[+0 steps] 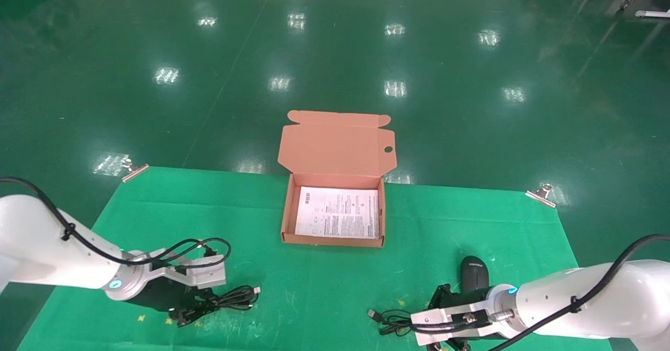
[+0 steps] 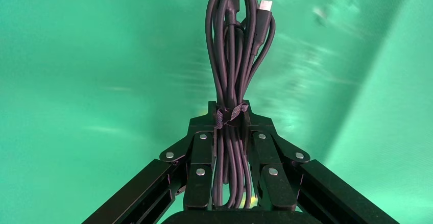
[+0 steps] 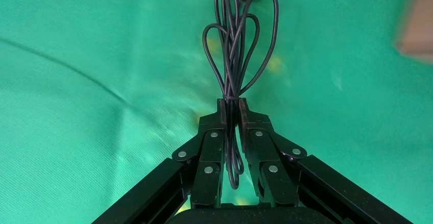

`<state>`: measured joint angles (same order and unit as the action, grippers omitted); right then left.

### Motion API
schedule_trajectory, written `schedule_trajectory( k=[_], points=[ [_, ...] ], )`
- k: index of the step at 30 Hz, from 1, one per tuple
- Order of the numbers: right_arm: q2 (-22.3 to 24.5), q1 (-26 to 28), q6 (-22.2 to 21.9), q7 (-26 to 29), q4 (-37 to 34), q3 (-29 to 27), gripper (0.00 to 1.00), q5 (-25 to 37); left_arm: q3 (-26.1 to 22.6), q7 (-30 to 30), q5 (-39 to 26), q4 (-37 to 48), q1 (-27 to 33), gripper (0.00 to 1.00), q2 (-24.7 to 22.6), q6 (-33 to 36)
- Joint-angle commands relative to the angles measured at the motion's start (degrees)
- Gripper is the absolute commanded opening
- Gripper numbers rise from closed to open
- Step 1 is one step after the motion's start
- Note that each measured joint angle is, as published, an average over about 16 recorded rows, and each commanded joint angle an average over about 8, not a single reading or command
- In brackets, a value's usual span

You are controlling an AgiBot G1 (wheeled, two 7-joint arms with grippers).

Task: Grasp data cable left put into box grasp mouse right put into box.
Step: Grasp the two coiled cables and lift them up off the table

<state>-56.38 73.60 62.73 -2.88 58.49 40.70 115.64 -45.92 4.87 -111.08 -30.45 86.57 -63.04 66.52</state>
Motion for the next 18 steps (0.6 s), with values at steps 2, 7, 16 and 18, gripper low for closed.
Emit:
schedule_trajectory(
  k=[2, 7, 16, 18],
  points=[
    [1.84, 1.49, -0.28, 1.86, 0.67, -2.05, 0.00, -1.66, 0.34, 0.12, 0.24, -3.03, 1.02, 0.00, 1.45, 0.83],
    [4.23, 6.93, -3.69, 5.41, 2.64, -6.87, 0.00, -3.80, 0.45, 4.31, -3.33, -18.10, 3.43, 0.00, 5.46, 0.15],
    [-1.87, 17.06, -8.93, 5.08, 1.49, -10.06, 0.00, -5.79, -0.04, 10.29, -15.13, -33.80, 6.82, 0.00, 5.14, -7.33],
    [-3.53, 18.57, -9.42, 4.23, 0.34, -10.10, 0.00, -6.23, -0.02, 10.55, -16.36, -33.94, 7.36, 0.00, 4.32, -8.59]
  ],
)
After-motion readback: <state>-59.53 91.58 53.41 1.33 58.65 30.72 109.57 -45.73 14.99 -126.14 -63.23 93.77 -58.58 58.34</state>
